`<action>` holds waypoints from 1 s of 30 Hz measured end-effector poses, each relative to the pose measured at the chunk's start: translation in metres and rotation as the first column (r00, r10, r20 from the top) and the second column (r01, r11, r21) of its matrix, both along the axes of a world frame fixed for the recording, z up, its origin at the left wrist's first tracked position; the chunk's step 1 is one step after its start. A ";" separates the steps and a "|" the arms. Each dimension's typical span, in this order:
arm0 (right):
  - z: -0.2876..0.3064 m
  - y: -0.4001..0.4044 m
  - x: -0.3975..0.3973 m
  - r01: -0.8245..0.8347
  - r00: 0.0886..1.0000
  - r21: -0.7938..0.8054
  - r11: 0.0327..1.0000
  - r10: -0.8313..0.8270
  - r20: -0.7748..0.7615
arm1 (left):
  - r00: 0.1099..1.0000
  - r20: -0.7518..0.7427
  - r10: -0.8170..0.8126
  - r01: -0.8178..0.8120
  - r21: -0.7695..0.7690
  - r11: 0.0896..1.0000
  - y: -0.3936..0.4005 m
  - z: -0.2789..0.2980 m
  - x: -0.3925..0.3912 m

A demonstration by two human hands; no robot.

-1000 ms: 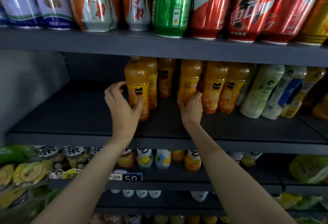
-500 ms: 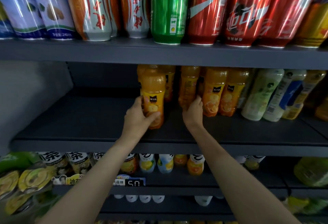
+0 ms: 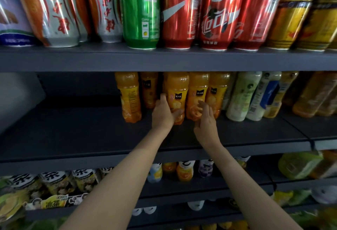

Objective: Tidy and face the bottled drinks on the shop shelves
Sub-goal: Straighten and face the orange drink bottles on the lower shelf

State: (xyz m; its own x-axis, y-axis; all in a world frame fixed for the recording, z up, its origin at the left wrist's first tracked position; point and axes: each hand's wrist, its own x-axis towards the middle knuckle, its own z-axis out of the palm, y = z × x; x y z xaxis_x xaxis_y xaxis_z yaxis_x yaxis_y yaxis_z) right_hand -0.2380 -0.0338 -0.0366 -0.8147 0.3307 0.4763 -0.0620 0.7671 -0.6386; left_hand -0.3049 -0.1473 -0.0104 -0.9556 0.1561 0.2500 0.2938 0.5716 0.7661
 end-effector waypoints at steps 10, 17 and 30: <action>0.011 -0.010 -0.003 0.011 0.991 0.123 0.992 0.005 -0.133 | 0.993 -0.112 0.027 -0.020 0.065 0.998 -0.009 -0.006 0.004; 0.023 -0.081 -0.046 -0.243 0.951 0.186 0.952 0.272 -0.147 | 0.849 -0.348 0.396 -0.297 0.305 0.905 -0.100 -0.005 0.010; 0.021 -0.107 -0.147 0.018 0.956 -0.249 0.968 0.056 0.289 | 0.969 -0.063 0.239 -0.241 -0.032 0.970 -0.113 -0.014 -0.036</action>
